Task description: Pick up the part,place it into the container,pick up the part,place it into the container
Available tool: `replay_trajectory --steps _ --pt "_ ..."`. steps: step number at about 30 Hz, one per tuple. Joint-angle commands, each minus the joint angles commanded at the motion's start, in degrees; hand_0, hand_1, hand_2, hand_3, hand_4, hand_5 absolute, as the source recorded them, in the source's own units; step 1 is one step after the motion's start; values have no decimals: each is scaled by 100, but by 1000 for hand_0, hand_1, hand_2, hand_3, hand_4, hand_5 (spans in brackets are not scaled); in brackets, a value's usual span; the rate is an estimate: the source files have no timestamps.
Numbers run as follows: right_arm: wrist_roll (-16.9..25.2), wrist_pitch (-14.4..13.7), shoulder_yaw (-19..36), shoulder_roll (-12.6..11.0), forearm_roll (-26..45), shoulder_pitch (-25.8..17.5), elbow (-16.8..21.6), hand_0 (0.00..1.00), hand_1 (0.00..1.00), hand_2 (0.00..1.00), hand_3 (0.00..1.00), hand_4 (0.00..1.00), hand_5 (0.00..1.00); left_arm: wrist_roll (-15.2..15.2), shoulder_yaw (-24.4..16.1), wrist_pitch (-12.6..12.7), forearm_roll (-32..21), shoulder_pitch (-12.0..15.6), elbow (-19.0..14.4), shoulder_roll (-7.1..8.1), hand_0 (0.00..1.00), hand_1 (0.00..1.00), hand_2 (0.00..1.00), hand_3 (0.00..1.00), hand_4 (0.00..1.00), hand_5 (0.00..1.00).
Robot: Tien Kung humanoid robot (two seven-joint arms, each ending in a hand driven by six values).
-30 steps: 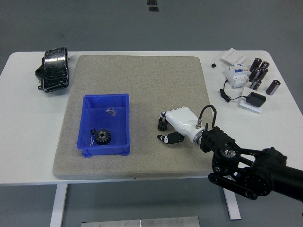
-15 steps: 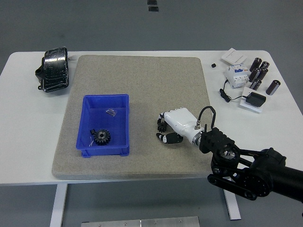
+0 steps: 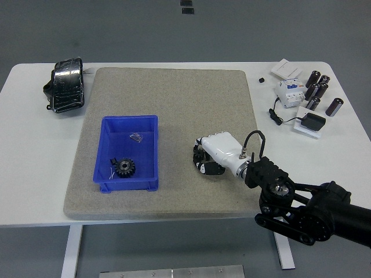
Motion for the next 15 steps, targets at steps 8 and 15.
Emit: replay_trajectory --steps 8,15 --pt "26 -98 -31 -19 3 3 1 256 342 334 574 524 305 -4 3 0 -4 -3 1 1 693 682 672 588 734 256" --pt "40 -166 64 -45 8 15 178 253 350 337 507 515 313 -1 -3 2 -2 1 0 -2 693 682 673 588 735 258"
